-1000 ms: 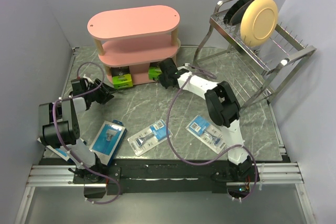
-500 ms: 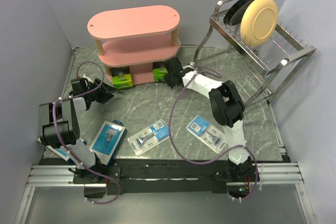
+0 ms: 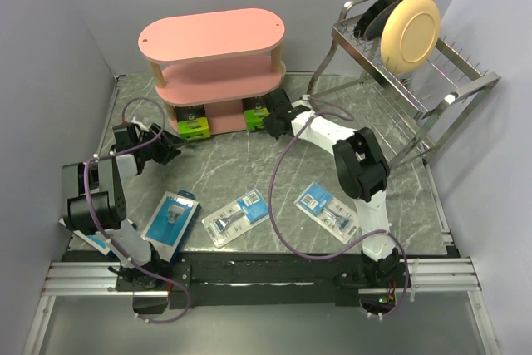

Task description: Place and organize the shaving razors onto the shelf

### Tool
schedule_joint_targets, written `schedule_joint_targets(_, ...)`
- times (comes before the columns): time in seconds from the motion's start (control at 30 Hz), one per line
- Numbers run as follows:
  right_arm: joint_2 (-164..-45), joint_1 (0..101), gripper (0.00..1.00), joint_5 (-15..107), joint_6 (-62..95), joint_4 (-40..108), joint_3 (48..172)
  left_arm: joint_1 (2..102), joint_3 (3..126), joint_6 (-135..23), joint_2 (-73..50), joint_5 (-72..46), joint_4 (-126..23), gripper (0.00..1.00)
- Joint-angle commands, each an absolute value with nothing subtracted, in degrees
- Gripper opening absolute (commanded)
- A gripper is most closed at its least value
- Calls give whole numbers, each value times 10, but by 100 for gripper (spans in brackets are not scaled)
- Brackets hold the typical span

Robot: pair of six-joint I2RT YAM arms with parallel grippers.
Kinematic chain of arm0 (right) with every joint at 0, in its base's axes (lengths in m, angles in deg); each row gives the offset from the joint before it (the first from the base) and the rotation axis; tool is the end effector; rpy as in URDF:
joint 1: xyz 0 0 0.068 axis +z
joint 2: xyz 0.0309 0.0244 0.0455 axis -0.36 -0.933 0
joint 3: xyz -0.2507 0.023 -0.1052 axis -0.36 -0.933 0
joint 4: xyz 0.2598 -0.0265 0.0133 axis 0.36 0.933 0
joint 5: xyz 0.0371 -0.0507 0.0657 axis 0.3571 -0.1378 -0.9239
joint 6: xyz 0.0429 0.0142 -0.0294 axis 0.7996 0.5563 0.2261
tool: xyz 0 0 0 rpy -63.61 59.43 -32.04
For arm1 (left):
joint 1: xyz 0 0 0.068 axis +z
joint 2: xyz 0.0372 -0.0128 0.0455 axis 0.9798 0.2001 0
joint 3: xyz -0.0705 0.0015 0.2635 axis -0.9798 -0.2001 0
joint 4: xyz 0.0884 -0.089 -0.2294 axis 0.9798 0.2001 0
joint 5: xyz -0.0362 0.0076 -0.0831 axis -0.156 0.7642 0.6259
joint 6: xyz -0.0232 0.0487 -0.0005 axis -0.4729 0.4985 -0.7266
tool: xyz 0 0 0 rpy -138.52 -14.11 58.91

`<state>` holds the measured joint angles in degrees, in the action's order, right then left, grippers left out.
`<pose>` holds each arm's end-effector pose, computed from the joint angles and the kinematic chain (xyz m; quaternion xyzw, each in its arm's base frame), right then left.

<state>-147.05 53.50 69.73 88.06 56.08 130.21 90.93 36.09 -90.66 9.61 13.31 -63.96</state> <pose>0.4104 0.2489 0.1898 0.4092 0.8385 0.2026 0.2973 0.3225 0.0506 0.1533 -0.3051 0.8136 -0.3760 0.3219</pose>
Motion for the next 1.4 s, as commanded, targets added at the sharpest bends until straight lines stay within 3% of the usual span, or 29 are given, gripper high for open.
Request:
schedule_joint_targets(0.0, -1429, 519, 29, 740, 822, 494, 1327, 896, 374, -915, 94, 139, -672, 58)
schedule_joint_targets(0.53, -1391, 519, 32, 675, 803, 458, 1304, 882, 443, -1014, 175, 151, -707, 48)
schedule_joint_targets(0.87, -1392, 518, 32, 681, 803, 462, 1300, 894, 426, -1069, 185, 144, -733, 15)
schedule_joint_targets(0.97, -1394, 518, 31, 683, 802, 466, 1299, 903, 414, -1078, 176, 136, -734, 10)
schedule_joint_targets(1.37, -1389, 518, 30, 665, 798, 467, 1280, 911, 428, -1089, 189, 139, -752, 9)
